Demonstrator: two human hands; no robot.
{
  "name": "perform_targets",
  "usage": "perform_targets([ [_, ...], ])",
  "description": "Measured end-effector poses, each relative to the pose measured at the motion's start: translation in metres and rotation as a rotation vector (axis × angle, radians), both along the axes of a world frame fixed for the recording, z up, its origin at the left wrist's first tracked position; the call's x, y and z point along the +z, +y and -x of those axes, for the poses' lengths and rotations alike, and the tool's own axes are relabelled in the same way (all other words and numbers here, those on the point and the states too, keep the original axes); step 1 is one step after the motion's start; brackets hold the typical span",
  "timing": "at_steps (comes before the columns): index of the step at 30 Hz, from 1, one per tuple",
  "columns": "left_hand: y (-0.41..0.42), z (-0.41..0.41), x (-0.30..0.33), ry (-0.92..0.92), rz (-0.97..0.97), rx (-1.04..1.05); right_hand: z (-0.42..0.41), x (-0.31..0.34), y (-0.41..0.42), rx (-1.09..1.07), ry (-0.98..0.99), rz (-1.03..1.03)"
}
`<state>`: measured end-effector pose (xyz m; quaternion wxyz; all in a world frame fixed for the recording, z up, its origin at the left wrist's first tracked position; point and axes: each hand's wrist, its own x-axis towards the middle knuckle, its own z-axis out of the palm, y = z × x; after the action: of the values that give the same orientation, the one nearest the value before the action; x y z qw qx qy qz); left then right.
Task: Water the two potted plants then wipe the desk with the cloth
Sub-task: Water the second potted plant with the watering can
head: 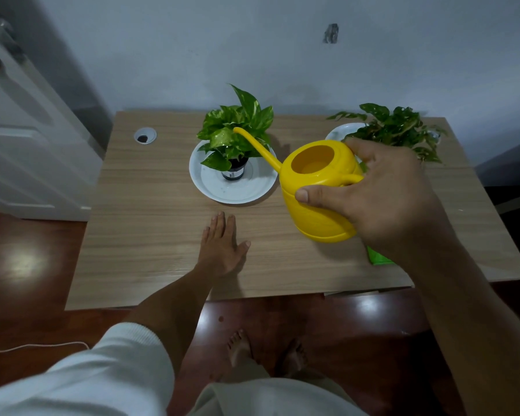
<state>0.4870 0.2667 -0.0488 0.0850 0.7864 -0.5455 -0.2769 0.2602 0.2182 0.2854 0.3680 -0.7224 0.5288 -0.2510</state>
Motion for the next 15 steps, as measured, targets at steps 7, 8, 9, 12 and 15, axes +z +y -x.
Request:
perform_targets([
  [7, -0.0002, -0.0001, 0.0019, -0.01, -0.015, -0.01, 0.01, 0.0014, -0.0026, -0.045, 0.07, 0.049],
  [8, -0.0004, -0.0001, 0.0016, -0.009, -0.017, -0.011, 0.0104, 0.0012, -0.0029, -0.058, 0.078, 0.062],
  [9, -0.0006, -0.0003, 0.0012, -0.009, -0.02, -0.012, 0.0104, 0.0013, -0.0031, -0.068, 0.076, 0.074],
  [12, -0.001, -0.0013, 0.0, -0.016, -0.029, -0.016, 0.0099, 0.0018, -0.0035, -0.097, 0.055, 0.094],
  [15, -0.0014, -0.0018, -0.0003, -0.019, -0.033, -0.015, 0.0082, 0.0006, -0.0033, -0.126, 0.024, 0.09],
])
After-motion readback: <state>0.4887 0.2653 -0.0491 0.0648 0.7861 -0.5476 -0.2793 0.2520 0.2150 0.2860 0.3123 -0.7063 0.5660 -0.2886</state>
